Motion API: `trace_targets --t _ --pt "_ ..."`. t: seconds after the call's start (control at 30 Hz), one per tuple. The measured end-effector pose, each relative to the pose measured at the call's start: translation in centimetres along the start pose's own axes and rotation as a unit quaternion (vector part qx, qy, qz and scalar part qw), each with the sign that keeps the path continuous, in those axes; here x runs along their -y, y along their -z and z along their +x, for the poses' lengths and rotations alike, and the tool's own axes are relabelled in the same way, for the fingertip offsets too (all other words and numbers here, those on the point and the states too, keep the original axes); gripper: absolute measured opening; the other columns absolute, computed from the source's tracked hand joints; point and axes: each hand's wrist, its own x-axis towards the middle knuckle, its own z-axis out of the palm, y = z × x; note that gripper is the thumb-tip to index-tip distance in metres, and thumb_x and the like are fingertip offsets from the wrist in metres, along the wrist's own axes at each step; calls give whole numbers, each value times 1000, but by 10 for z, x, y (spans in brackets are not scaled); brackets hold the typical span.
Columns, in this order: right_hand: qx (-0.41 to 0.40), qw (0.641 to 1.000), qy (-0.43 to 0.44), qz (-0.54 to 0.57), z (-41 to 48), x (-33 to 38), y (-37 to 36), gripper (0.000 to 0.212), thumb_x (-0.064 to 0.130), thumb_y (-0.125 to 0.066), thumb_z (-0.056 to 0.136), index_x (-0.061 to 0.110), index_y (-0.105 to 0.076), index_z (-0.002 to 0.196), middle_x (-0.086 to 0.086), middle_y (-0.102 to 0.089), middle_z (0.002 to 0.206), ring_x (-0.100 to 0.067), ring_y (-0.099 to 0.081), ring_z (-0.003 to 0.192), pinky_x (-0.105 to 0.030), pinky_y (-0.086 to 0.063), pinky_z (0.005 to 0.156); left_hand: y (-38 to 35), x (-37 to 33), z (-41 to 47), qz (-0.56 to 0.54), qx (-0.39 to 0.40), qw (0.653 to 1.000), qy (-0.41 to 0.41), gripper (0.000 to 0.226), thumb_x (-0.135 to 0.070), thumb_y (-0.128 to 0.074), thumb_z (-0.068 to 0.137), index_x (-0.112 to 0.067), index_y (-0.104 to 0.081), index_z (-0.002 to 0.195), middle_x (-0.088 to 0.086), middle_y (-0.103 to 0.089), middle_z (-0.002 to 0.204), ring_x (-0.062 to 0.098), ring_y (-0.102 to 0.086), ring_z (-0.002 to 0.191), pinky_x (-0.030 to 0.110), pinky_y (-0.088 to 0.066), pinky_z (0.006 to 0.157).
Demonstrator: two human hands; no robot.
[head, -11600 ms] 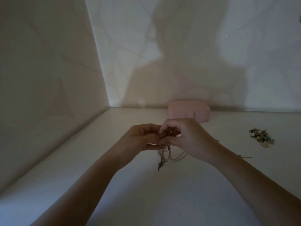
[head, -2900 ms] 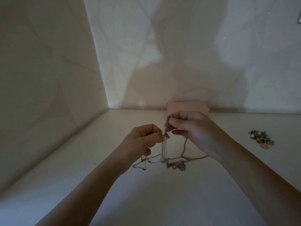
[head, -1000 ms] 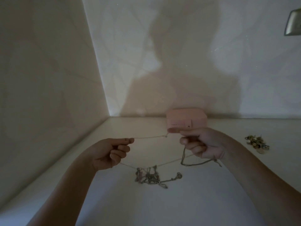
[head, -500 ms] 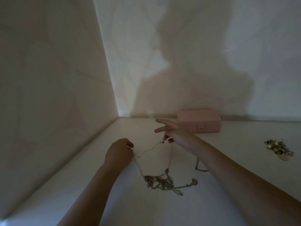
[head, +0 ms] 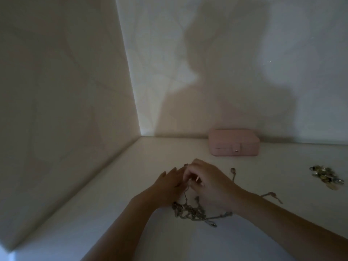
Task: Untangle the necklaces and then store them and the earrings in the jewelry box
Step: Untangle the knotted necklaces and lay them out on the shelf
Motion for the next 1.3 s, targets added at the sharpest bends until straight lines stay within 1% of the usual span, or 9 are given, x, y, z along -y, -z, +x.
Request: trace_targets --t 0.1,0.23,0.33,0.43,0.63,0.9,1.1,1.23,1.3 --pt "22 999 29 6 -27 7 -4 12 14 -48 96 23 -54 100 11 -51 100 -3 -52 91 -23 -45 79 -3 9 7 105 30 992 57 56 -38 -23 104 -27 0 153 -5 4 162 24 0 148 50 -5 117" --pt "123 990 64 15 -44 7 -4 31 32 -40 100 29 -51 129 12 -52 130 -2 -51 115 -24 -42 97 -9 22 7 102 14 986 132 66 -56 -19 99 -26 1 154 -4 10 161 26 5 148 56 -2 114" --pt "209 974 73 -50 -53 7 -4 60 57 -18 97 31 -28 150 17 -17 158 2 -20 142 -14 -14 116 -15 27 7 87 -10 981 175 72 -60 -15 97 -20 3 154 1 10 161 26 5 148 55 0 115" --pt "251 956 56 -141 -63 8 -2 84 70 5 77 36 -7 152 24 9 153 0 1 144 -22 -1 118 -16 27 6 67 -31 978 194 69 -55 -12 99 -16 4 154 4 9 161 25 3 148 53 0 116" --pt "220 964 -50 -143 -87 2 14 95 73 7 67 33 0 152 27 8 150 13 12 134 -7 15 104 -13 23 -3 38 -44 973 224 65 -49 -10 101 -14 5 153 8 10 161 24 6 148 52 1 117" --pt "148 968 -116 -168 -117 -17 33 130 90 30 43 33 -13 153 31 -4 147 14 1 135 -8 4 107 -6 14 -33 19 -56 954 295 70 -59 -11 98 -19 7 153 6 12 161 28 8 148 57 5 114" --pt "108 950 -180 -231 -132 -27 44 92 79 9 78 31 -16 153 13 -10 160 -6 -10 147 -23 -10 116 -8 14 -48 7 -71 933 352 73 -63 -12 95 -24 5 153 8 12 161 32 9 147 61 6 112" --pt "121 923 -233 -282 -139 -29 56 117 85 25 57 31 -16 153 6 -16 161 -12 -16 147 -28 -19 115 -6 11 -55 -6 -79 924 374 74 -65 -14 95 -23 6 153 10 13 160 35 10 146 64 7 111" --pt "104 915 -250 -300 -141 -35 59 79 72 2 86 32 -15 153 1 -18 161 -16 -20 146 -32 -22 116 -6 9 -57 -12 -79 920 383 76 -65 -15 94 -23 7 153 12 13 160 37 10 146 65 8 109"
